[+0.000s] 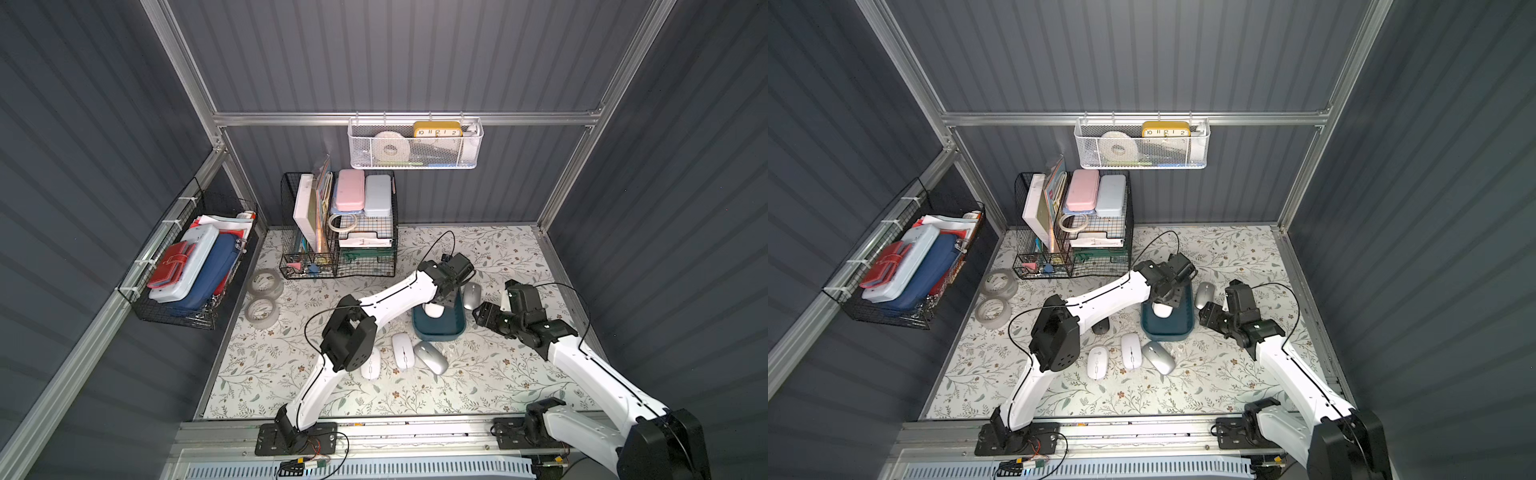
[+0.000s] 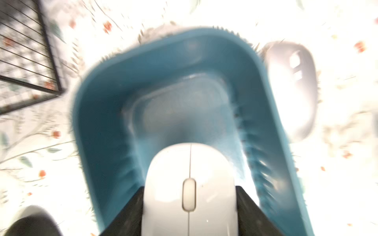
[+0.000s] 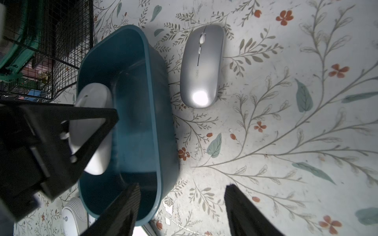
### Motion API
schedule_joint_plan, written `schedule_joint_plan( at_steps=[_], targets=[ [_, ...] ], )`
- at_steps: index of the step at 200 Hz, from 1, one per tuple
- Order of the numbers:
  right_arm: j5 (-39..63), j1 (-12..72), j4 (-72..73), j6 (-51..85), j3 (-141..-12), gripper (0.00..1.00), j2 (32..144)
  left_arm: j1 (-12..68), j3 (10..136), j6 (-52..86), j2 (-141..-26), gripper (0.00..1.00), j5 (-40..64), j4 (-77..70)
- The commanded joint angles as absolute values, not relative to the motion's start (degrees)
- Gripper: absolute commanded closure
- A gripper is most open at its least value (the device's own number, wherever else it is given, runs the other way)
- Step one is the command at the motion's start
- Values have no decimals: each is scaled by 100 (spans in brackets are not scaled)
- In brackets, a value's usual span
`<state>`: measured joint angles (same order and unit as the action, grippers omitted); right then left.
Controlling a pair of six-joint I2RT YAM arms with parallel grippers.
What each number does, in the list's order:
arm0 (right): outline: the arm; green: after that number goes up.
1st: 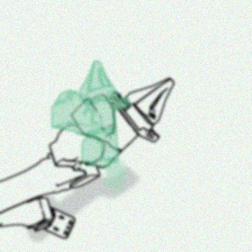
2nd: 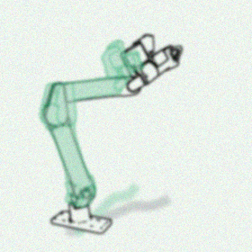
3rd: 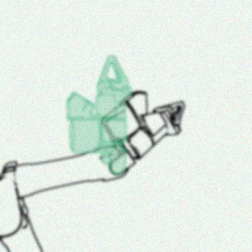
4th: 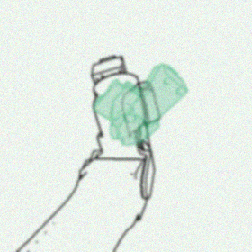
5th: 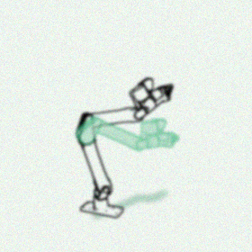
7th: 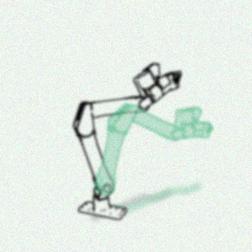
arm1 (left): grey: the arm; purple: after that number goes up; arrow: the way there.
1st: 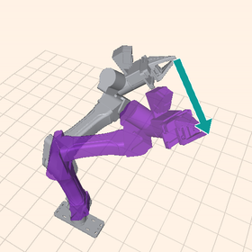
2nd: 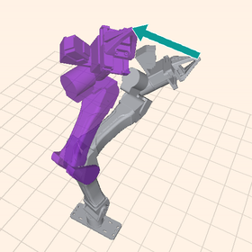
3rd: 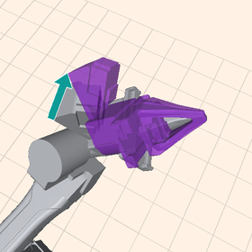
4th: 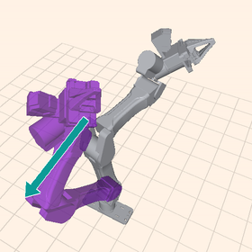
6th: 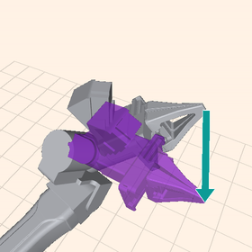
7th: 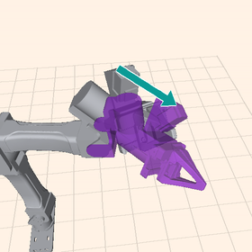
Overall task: Take out the mouse from the storage box
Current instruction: Pick up the mouse from the storage box, then place the mouse at the center of the board.
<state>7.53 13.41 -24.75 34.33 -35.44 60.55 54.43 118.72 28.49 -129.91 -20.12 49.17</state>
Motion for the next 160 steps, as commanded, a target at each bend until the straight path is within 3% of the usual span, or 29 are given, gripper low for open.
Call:
schedule_joint_plan(
  at_steps=[1, 51, 111, 160],
  targets=[
    [781, 1380, -2355, 3456, -3543, 29, 6056, 5476, 11922, 2857, -12498, 41, -2194, 5151],
    [779, 1375, -2399, 3441, -3551, 29, 5994, 5373, 11209, 3092, -11613, 39, -2425, 5473],
    [774, 1408, -2416, 3462, -3584, 29, 5975, 4674, 9641, 3462, -10612, 39, -2251, 5263],
    [736, 1441, -2518, 3467, -3637, 29, 5921, 4327, 9381, 3722, -11050, 39, -1854, 5029]
  ],
)
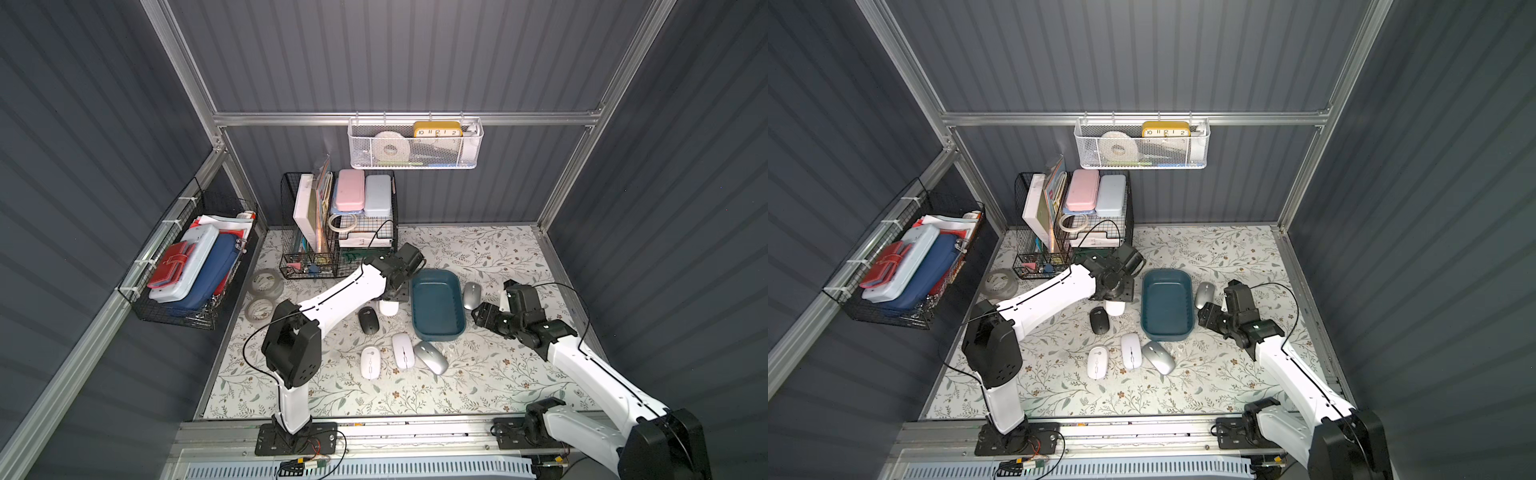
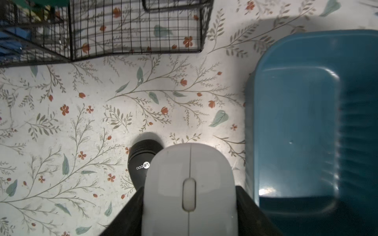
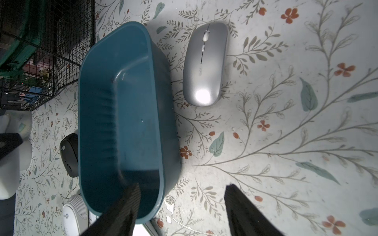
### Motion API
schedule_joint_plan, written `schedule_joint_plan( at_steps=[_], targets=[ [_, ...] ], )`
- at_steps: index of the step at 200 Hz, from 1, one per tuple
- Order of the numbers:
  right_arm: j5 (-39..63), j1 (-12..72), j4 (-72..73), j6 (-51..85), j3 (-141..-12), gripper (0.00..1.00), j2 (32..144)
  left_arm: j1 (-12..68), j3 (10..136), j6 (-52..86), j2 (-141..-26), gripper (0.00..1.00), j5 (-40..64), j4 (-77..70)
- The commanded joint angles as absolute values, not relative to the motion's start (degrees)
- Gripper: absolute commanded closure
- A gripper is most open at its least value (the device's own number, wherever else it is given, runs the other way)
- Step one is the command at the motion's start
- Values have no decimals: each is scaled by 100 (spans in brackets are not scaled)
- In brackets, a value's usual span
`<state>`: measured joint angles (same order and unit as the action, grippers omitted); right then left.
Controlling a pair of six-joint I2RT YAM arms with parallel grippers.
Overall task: Take out the mouse from the storage box
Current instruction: Place the mouse at the center of the board.
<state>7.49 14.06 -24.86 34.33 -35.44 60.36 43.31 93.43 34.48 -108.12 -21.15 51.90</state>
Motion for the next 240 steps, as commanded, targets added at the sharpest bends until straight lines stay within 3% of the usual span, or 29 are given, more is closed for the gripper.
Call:
schedule_joint_plan(
  at_steps=[1, 131, 240],
  targets=[
    [737, 1441, -2520, 3465, -3638, 29, 5918, 4326, 9388, 3733, -11071, 39, -1845, 5024],
    [558, 1450, -2883, 3371, -3770, 29, 5655, 4051, 9507, 3915, -12256, 38, -1479, 4381],
    [270, 1450, -3145, 3252, -4072, 29, 5583, 4052, 9340, 3763, -11497, 16, -1854, 4517]
  ],
)
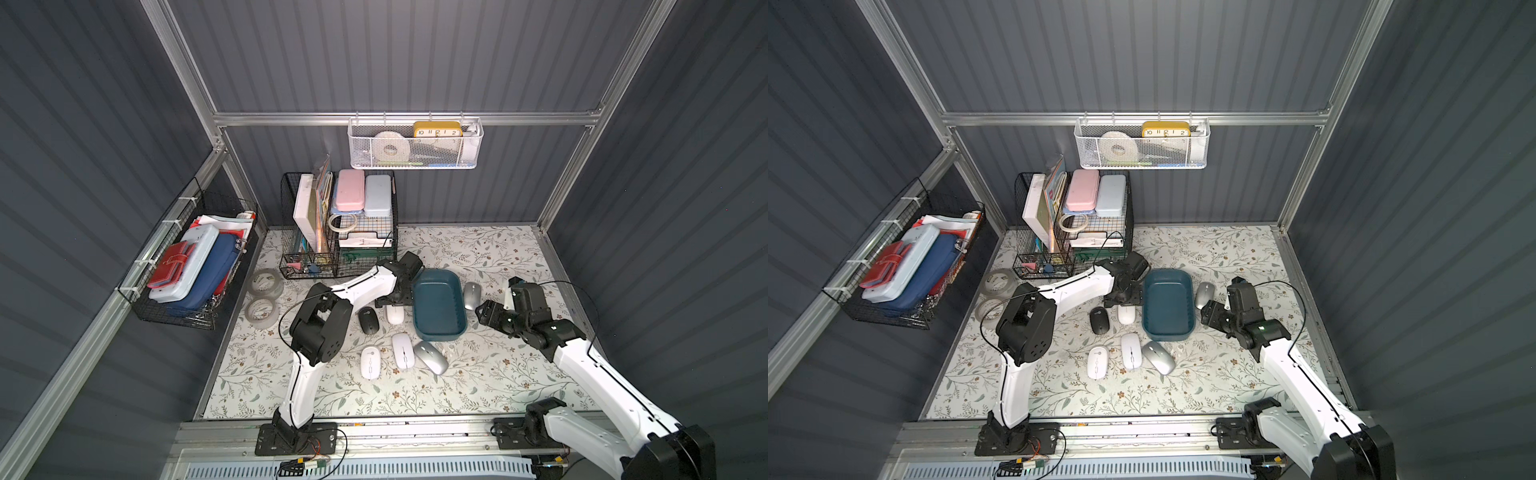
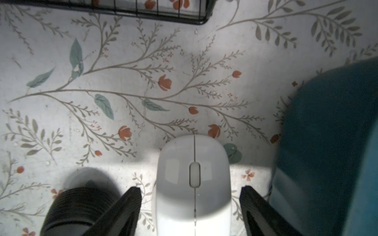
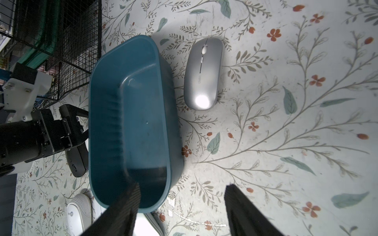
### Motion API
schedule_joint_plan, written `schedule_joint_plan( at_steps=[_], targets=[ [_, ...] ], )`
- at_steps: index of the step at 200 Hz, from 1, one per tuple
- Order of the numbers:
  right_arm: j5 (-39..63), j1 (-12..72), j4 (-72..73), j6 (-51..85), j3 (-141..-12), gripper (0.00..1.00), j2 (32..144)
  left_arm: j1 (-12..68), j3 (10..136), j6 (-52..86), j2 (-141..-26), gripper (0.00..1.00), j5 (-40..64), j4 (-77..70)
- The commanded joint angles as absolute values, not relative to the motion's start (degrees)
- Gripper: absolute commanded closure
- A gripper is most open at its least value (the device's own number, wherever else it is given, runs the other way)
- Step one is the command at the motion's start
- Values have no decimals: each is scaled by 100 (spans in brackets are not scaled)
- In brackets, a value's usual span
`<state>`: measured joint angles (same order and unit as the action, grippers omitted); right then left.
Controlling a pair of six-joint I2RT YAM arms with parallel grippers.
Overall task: Take out the mouse from the storage box
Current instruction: Place the mouse at the center of the board, then reset both arms
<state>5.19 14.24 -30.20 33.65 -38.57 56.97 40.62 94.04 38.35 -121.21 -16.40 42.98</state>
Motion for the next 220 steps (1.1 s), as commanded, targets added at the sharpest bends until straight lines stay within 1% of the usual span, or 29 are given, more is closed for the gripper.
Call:
schedule_joint_plan(
  at_steps=[1, 44, 64, 81, 88, 107, 110, 114, 155, 167, 189, 202, 210, 220],
  targets=[
    [267, 1450, -3150, 3243, -4075, 29, 5578, 4052, 9337, 3758, -11470, 16, -1859, 4522],
    [-28, 1450, -3464, 3029, -4503, 29, 5557, 4093, 9008, 3455, -10343, 9, -2112, 4477],
    [-192, 1455, -3570, 2953, -4728, 28, 5505, 4112, 8676, 3294, -9751, 1, -2318, 4270],
    [-407, 1450, -3588, 2893, -4871, 26, 5428, 4104, 8317, 3141, -9224, 1, -2610, 4007],
    [-510, 1446, -3561, 2883, -4910, 23, 5376, 4104, 8162, 3069, -9020, 1, -2749, 3906],
    [-822, 1441, -3601, 2856, -5104, 7, 5247, 4101, 7744, 2980, -8531, 1, -3188, 3717],
    [-878, 1441, -3613, 2845, -5139, 3, 5227, 4101, 7702, 2962, -8455, 1, -3281, 3691],
    [-926, 1441, -3615, 2835, -5180, 1, 5209, 4103, 7652, 2954, -8369, 1, -3407, 3671],
    [-1274, 1441, -3688, 2681, -5549, 1, 5170, 4099, 7108, 2529, -7737, 1, -4360, 3199],
    [-1368, 1441, -3623, 2640, -5551, 1, 5123, 4103, 6973, 2426, -7670, 1, -4858, 3104],
    [-1505, 1441, -3245, 2419, -5391, 1, 4966, 4096, 6353, 1713, -7585, 1, -5742, 2177],
    [-1645, 1441, -2905, 2239, -5205, 1, 4799, 4021, 6051, 1557, -7639, 1, -6292, 1742],
    [-1752, 1441, -2646, 2101, -5028, 1, 4681, 3864, 6014, 1679, -7693, 1, -6352, 1742],
    [-1942, 1441, -2187, 1938, -4775, 1, 4492, 3570, 6068, 1894, -7747, 1, -6091, 1939]
  ],
)
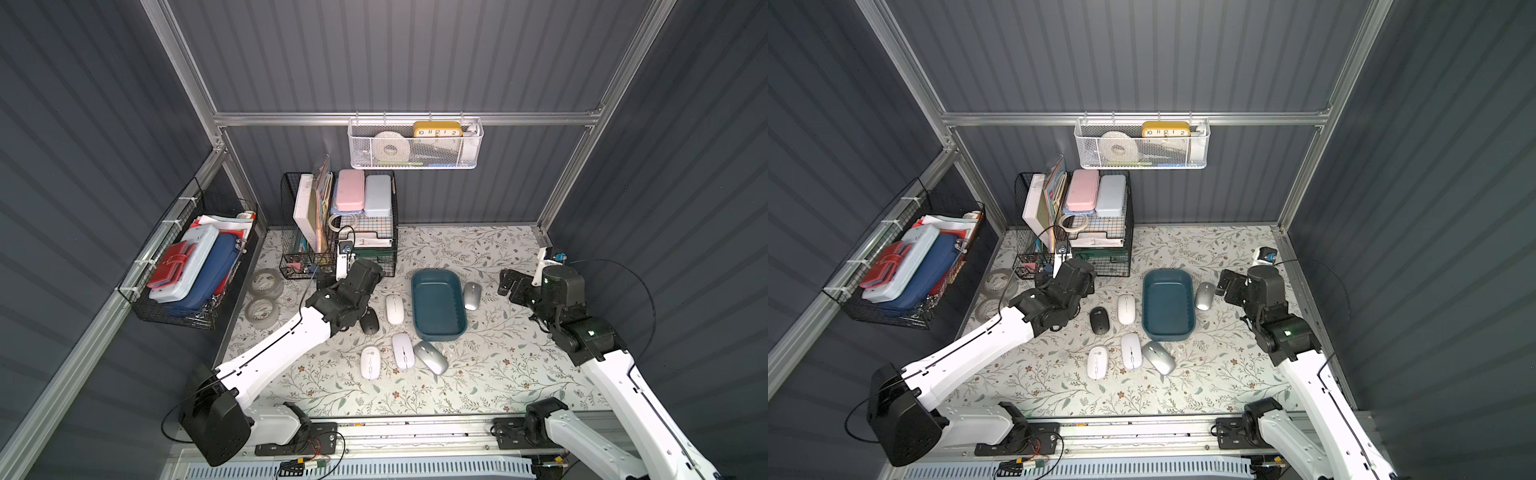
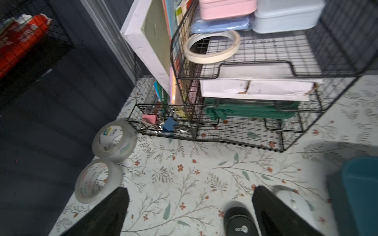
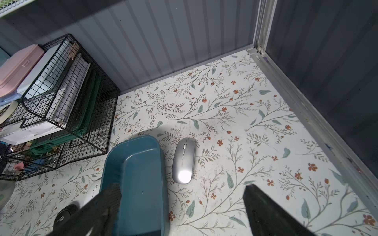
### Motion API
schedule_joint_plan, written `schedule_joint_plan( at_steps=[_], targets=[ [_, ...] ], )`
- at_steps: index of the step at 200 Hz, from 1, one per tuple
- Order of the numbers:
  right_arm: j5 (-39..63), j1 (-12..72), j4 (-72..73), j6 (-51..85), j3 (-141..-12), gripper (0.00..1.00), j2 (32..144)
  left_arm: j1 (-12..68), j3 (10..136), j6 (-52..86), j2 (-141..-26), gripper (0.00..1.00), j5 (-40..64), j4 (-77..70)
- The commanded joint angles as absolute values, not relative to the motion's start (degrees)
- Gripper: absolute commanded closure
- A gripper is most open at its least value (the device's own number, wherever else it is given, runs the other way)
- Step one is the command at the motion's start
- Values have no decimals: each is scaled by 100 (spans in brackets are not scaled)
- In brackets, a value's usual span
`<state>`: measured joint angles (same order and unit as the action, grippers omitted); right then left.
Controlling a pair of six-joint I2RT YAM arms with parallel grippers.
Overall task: Take out the mouse from the storage box
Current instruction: Reset both arms
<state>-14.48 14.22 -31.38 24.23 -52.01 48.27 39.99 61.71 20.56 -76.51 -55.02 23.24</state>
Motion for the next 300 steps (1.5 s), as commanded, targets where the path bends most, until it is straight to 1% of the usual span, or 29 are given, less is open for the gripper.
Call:
schedule_joint_plan(
  at_steps=[1, 13, 25, 40, 52, 59, 76, 102, 130, 162, 168, 175, 185, 212, 231, 239, 254, 276, 285, 300],
  targets=[
    [-1951, 1441, -2152, 1923, -4748, 1, 4483, 3543, 6070, 1896, -7754, 1, -6056, 1941],
    [-2216, 1441, -1768, 1715, -4438, 1, 4279, 3263, 5882, 1796, -7768, 1, -5834, 1684],
    [-2421, 1437, -1422, 1490, -4187, 1, 4172, 3052, 5480, 1140, -7704, 1, -5546, 849],
    [-2603, 1442, -1249, 1276, -4018, 1, 4176, 2807, 4790, 472, -7547, 1, -4906, -287],
    [-2725, 1433, -1257, 1222, -3978, 1, 4255, 2488, 4356, 391, -7384, 1, -4193, -858],
    [-2780, 1433, -1284, 1193, -3958, 1, 4314, 2315, 4137, 438, -7323, 1, -3948, -1140],
    [-2869, 1435, -1325, 1159, -3903, 1, 4410, 1979, 3723, 471, -7309, 1, -3679, -1641],
    [-2925, 1433, -1253, 1154, -3763, 1, 4405, 1648, 3284, 59, -7585, 1, -3557, -2443],
    [-2870, 1437, -1001, 980, -3627, 1, 4536, 1383, 2382, -394, -7804, 1, -3092, -4290],
    [-3124, 1433, -714, 980, -3513, 1, 4950, 1194, 1915, -754, -8458, 1, -2440, -5881],
    [-3164, 1435, -529, 930, -3439, 1, 5041, 1114, 1914, -629, -8573, 1, -2193, -5911],
    [-3220, 1433, -250, 859, -3316, 1, 5159, 1008, 1848, -575, -8778, 1, -1927, -6321],
    [-3301, 1424, 236, 765, -3129, 1, 5365, 940, 1782, -491, -9128, 1, -1812, -6838],
    [-3446, 1391, 1204, 528, -2810, 1, 5907, 780, 1840, -493, -9910, 1, -1525, -7560],
    [-3433, 1276, 2015, 457, -2496, 1, 6253, 700, 2065, -409, -9735, 0, -1270, -6769],
    [-3363, 1216, 2435, 429, -2327, 1, 6384, 670, 2170, -403, -9815, 1, -1299, -6740],
    [-3257, 1123, 3309, 294, -2003, 1, 6616, 567, 2369, -170, -9738, 1, -1399, -6161],
    [-2933, 894, 4341, 306, -1607, 1, 6916, 488, 2529, -17, -9760, 1, -1513, -5890],
    [-2883, 804, 4706, 302, -1548, 1, 7257, 483, 2532, -18, -9773, 1, -1496, -5924],
    [-2771, 781, 5007, 102, -1562, 1, 7456, 471, 2532, -16, -9764, 1, -1507, -5903]
  ],
)
